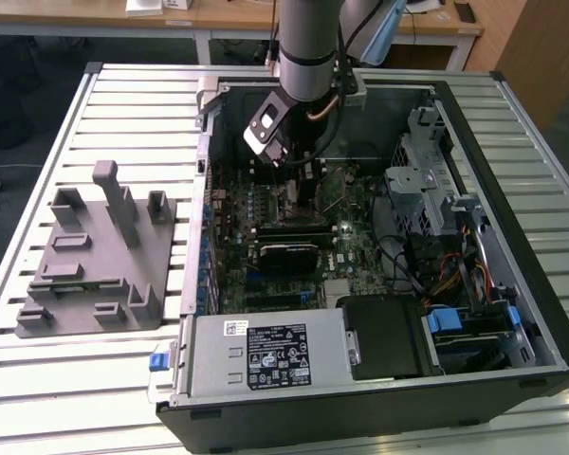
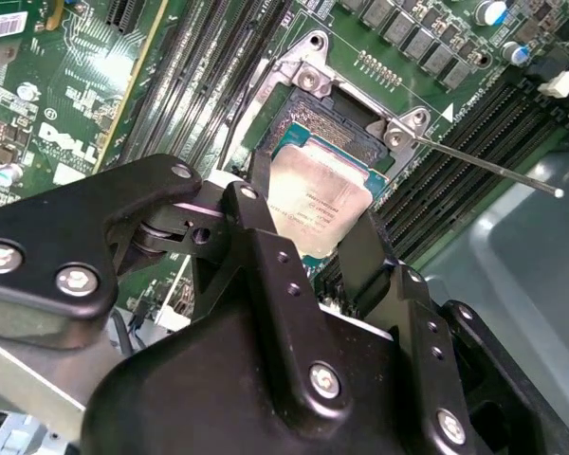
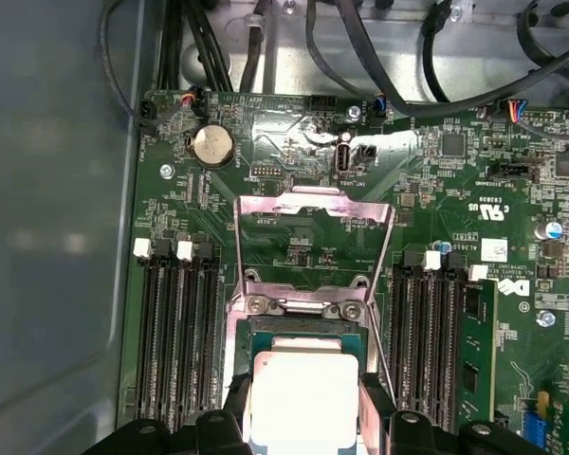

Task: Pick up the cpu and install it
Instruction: 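Place the cpu into insertion slot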

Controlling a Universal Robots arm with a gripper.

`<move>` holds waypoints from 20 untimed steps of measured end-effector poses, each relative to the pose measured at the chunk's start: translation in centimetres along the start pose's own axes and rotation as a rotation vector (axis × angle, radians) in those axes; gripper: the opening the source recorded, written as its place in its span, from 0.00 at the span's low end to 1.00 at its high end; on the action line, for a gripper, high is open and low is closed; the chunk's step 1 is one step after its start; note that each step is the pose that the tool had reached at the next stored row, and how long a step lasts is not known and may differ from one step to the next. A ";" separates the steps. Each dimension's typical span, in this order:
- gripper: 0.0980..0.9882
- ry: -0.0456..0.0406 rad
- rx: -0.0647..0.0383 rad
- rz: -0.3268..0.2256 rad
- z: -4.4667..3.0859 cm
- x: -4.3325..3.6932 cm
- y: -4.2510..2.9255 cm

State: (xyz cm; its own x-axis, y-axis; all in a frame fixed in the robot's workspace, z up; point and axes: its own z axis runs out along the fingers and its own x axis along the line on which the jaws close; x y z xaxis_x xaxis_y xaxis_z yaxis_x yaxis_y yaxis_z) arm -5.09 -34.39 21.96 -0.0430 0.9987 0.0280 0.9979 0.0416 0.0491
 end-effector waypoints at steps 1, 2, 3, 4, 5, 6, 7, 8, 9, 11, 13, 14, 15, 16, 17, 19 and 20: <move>0.49 -0.0001 0.000 0.000 0.11 0.00 -0.01; 0.49 -0.0001 0.000 0.000 0.21 -0.01 -0.03; 0.49 -0.0001 0.000 0.000 0.29 -0.01 -0.04; 0.49 -0.0001 0.000 0.000 0.34 -0.01 -0.05; 0.49 -0.0002 0.000 0.000 0.37 -0.02 -0.05; 0.49 -0.0001 0.000 0.000 0.41 -0.01 -0.05; 0.49 -0.0001 0.000 0.000 0.47 -0.01 -0.05; 0.49 0.0000 -0.001 0.000 0.54 -0.01 -0.06; 0.49 -0.0001 -0.001 0.000 0.64 -0.02 -0.09; 0.49 -0.0002 -0.001 0.001 0.85 -0.02 -0.20; 0.49 -0.0002 -0.001 0.002 1.02 -0.02 -0.24; 0.49 -0.0003 -0.001 0.003 1.09 -0.03 -0.25; 0.49 -0.0002 -0.001 0.004 1.17 -0.02 -0.25; 0.49 -0.0004 -0.001 0.005 1.23 -0.03 -0.26; 0.49 -0.0004 -0.001 0.006 1.32 -0.03 -0.27; 0.49 -0.0004 -0.001 0.007 1.48 -0.03 -0.27; 0.49 -0.0004 -0.001 0.007 1.55 -0.03 -0.28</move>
State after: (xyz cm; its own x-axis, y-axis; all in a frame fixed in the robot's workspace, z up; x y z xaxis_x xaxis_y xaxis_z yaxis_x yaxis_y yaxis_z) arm -5.29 -34.39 20.39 -0.0358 0.9990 0.0280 0.9982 0.0344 0.0497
